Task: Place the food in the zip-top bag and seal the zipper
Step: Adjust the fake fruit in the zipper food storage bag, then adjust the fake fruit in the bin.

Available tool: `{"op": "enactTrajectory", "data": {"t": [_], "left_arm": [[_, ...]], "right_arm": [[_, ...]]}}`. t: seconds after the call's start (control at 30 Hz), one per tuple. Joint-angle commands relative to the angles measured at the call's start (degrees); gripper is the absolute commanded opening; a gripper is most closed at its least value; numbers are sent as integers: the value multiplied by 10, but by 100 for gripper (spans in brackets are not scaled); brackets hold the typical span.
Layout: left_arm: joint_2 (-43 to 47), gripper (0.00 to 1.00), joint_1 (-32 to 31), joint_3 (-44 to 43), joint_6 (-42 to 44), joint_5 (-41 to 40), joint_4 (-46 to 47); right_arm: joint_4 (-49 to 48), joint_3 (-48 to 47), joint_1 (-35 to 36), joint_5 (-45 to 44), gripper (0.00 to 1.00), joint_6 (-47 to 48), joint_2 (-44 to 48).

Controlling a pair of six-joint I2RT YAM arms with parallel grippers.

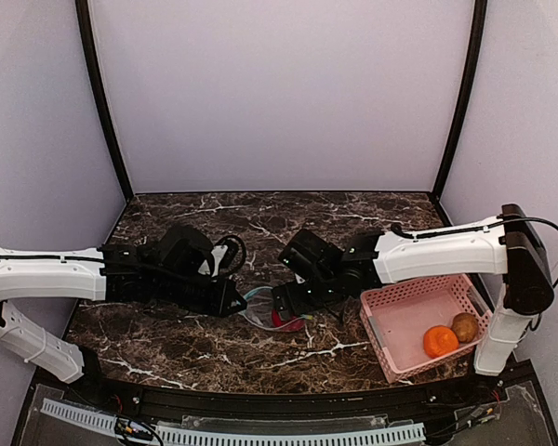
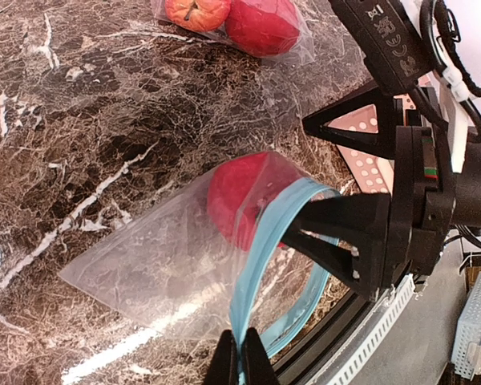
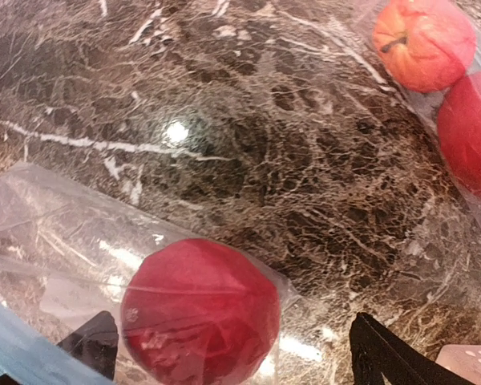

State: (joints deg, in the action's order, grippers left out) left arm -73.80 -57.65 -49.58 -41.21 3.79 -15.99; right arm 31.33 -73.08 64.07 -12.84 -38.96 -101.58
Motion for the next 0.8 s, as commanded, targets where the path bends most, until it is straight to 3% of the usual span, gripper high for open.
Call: {"op": "enactTrajectory", "data": {"t": [0.0, 0.37, 0.77], "left_arm": [[12, 1, 3, -1, -7, 14, 14], [13, 1, 7, 20, -18, 5, 31], [18, 1, 13, 40, -22, 7, 42]], "right_arm": [[-6, -29, 5, 71, 99, 63, 29], [80, 29, -10, 45, 99, 9, 191], [271, 202, -177, -76, 99, -147, 335]]}}
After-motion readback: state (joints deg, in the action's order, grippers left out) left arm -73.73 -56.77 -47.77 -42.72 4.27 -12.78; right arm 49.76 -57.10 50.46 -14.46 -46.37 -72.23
